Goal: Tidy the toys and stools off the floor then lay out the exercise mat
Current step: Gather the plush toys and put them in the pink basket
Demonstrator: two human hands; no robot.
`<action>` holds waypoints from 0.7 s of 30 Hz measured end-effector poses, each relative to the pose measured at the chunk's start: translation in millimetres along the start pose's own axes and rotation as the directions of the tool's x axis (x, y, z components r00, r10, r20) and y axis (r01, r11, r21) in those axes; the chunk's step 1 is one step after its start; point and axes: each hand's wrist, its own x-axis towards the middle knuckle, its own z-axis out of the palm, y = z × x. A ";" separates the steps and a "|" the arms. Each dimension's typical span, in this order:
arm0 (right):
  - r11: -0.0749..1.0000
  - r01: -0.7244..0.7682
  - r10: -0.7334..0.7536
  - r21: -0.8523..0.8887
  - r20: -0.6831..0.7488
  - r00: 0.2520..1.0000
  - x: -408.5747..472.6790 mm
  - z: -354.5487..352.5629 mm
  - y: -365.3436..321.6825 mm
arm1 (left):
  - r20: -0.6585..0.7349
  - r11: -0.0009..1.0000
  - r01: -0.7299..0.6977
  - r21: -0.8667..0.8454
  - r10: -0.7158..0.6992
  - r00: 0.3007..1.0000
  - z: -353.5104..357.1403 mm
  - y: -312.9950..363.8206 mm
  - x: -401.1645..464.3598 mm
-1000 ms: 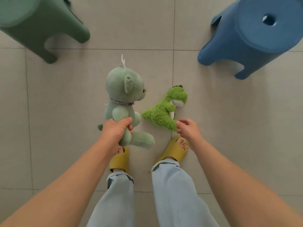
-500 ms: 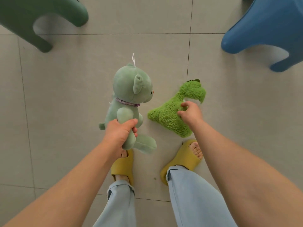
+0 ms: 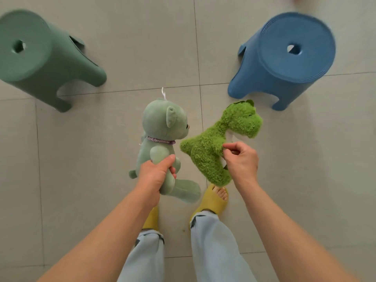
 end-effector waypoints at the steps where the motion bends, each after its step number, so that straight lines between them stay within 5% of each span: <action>1: 0.999 0.033 -0.033 0.041 -0.015 0.999 -14.6 -12.2 -19.2 | 0.016 1.000 -0.018 -0.019 0.018 1.000 2.5 8.8 -17.3; 8: 0.951 0.192 -0.196 0.243 -0.009 0.981 -111.3 -57.2 -124.8 | 0.109 0.984 -0.161 -0.071 0.168 0.980 7.0 71.9 -125.0; 15: 0.943 0.212 -0.230 0.256 0.042 0.972 -184.0 -89.7 -180.3 | 0.235 0.967 -0.254 0.003 0.246 0.940 -6.8 105.4 -208.0; 21: 0.940 0.185 -0.239 0.287 0.167 0.957 -231.6 -124.4 -207.6 | 0.341 0.990 -0.133 -0.038 0.138 0.930 -27.9 116.5 -252.4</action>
